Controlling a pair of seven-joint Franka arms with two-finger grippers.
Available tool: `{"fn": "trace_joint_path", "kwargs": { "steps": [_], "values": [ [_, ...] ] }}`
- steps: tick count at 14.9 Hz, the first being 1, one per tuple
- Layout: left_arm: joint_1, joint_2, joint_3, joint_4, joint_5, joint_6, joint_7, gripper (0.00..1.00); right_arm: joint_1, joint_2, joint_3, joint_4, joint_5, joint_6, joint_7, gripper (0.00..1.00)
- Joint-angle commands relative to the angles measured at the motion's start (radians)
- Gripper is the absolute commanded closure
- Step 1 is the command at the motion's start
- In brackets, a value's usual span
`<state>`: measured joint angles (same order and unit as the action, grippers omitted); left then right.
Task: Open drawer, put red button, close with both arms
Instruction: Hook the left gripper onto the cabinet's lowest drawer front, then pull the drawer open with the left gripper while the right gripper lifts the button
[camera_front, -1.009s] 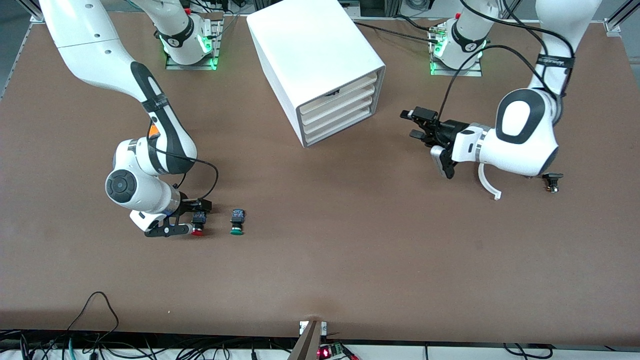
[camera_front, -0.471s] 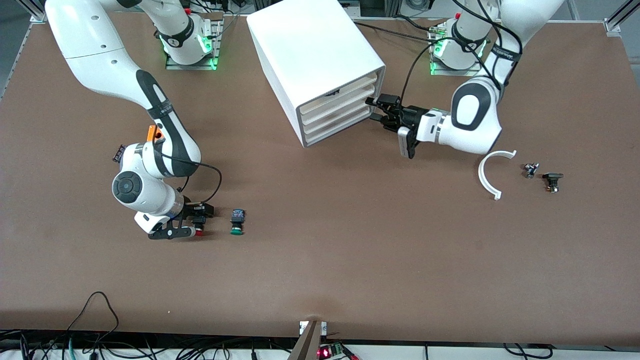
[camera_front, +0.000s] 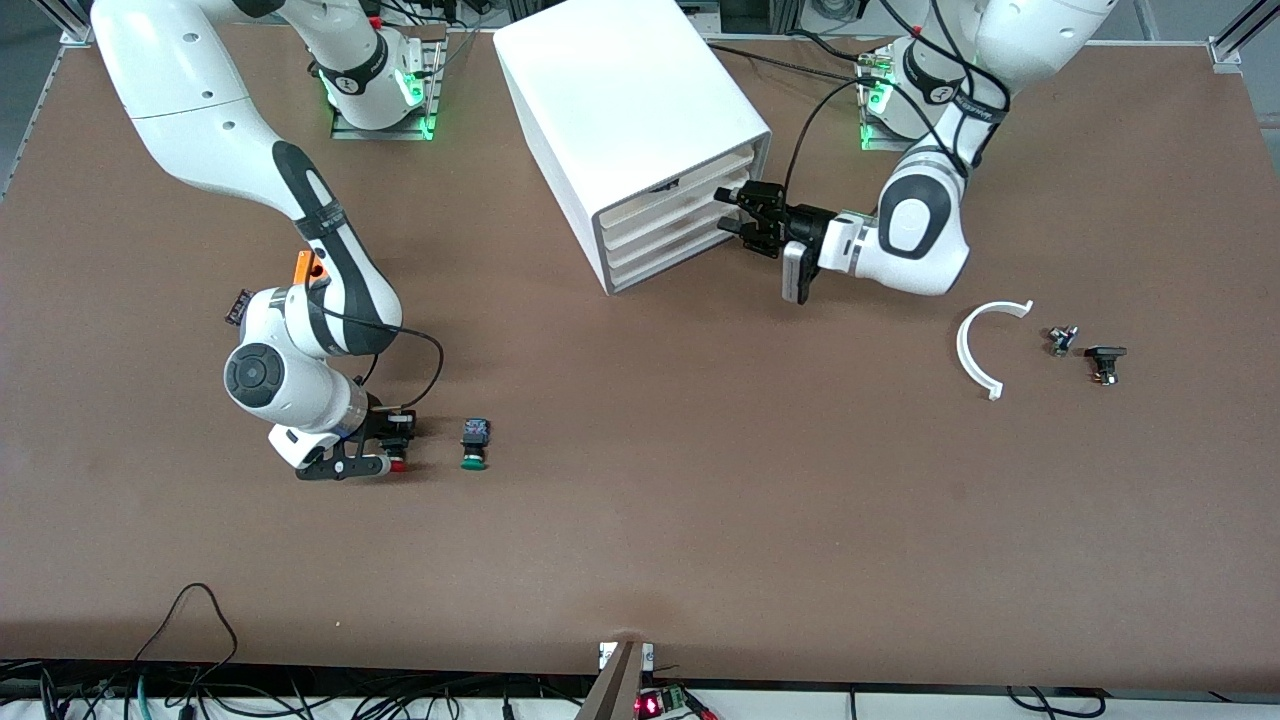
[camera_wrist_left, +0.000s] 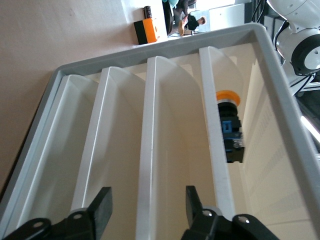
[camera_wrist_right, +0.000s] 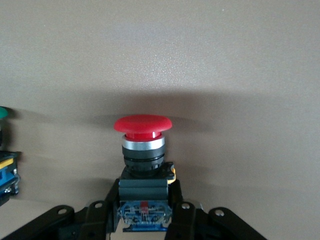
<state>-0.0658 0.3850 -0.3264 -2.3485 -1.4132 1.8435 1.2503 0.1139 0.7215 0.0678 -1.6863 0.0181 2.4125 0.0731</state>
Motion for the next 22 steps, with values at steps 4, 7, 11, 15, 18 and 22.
{"fn": "trace_joint_path", "kwargs": {
  "steps": [4, 7, 11, 15, 18, 22],
  "values": [
    [-0.005, 0.068, -0.036, -0.006, -0.076, 0.017, 0.090, 0.89, 0.004, -0.004, 0.004, 0.055, 0.014, -0.073, 0.042, 1.00],
    [-0.006, 0.068, -0.037, -0.005, -0.076, 0.013, 0.074, 1.00, 0.012, -0.023, 0.006, 0.137, 0.010, -0.244, 0.144, 1.00],
    [0.006, 0.068, -0.036, -0.002, -0.076, 0.013, 0.008, 1.00, 0.015, -0.082, 0.006, 0.223, 0.011, -0.423, 0.187, 1.00],
    [0.021, 0.069, -0.022, 0.031, -0.066, 0.016, -0.083, 1.00, 0.052, -0.111, 0.007, 0.341, 0.008, -0.591, 0.307, 1.00],
    [0.030, 0.097, -0.005, 0.067, -0.056, 0.017, -0.107, 1.00, 0.087, -0.109, 0.006, 0.466, 0.008, -0.717, 0.430, 1.00],
    [0.046, 0.101, 0.067, 0.144, 0.065, 0.014, -0.192, 1.00, 0.157, -0.111, 0.007, 0.556, 0.011, -0.803, 0.684, 1.00]
  ]
}}
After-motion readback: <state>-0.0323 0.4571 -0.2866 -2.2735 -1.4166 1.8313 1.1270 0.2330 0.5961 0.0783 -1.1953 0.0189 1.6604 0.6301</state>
